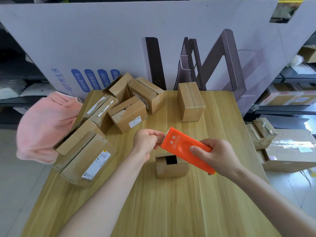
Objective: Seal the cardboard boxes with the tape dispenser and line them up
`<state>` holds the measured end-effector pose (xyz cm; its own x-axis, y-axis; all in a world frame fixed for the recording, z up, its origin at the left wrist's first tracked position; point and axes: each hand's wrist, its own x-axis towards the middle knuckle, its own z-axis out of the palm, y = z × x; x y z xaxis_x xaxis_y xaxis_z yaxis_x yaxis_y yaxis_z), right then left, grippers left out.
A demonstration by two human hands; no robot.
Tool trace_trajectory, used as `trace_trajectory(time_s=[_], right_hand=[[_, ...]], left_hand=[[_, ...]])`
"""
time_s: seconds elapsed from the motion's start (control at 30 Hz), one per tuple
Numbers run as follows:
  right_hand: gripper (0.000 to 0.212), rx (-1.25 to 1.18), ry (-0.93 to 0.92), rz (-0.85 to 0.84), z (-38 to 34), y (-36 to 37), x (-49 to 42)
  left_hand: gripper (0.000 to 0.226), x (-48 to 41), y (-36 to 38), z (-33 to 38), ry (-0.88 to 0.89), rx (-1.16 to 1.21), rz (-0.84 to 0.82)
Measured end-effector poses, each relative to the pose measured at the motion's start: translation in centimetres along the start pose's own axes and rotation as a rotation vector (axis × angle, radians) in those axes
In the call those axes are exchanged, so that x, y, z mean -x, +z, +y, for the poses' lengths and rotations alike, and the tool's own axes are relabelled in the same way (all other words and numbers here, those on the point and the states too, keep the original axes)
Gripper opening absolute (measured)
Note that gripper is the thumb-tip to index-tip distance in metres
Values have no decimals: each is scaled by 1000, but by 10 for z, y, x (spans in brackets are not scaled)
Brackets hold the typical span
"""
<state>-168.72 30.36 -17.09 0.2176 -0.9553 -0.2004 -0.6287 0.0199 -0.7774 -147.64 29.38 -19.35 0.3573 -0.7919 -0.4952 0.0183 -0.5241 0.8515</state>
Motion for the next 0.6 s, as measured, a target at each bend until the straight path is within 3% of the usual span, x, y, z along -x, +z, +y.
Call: trace_trajectory(time_s=[0.2,0.33,0.6], right_hand=[[23,75,56,-34,11,-26,-7],[22,57,126,-150,20,-44,-15],[30,424,125,-364,39,-26,-77]], left_hand=[[11,-24,-31,-15,-17,43,167],[5,-23,-33,-38,-50,48,190],[9,-15,-17,-89,-144,153,331]])
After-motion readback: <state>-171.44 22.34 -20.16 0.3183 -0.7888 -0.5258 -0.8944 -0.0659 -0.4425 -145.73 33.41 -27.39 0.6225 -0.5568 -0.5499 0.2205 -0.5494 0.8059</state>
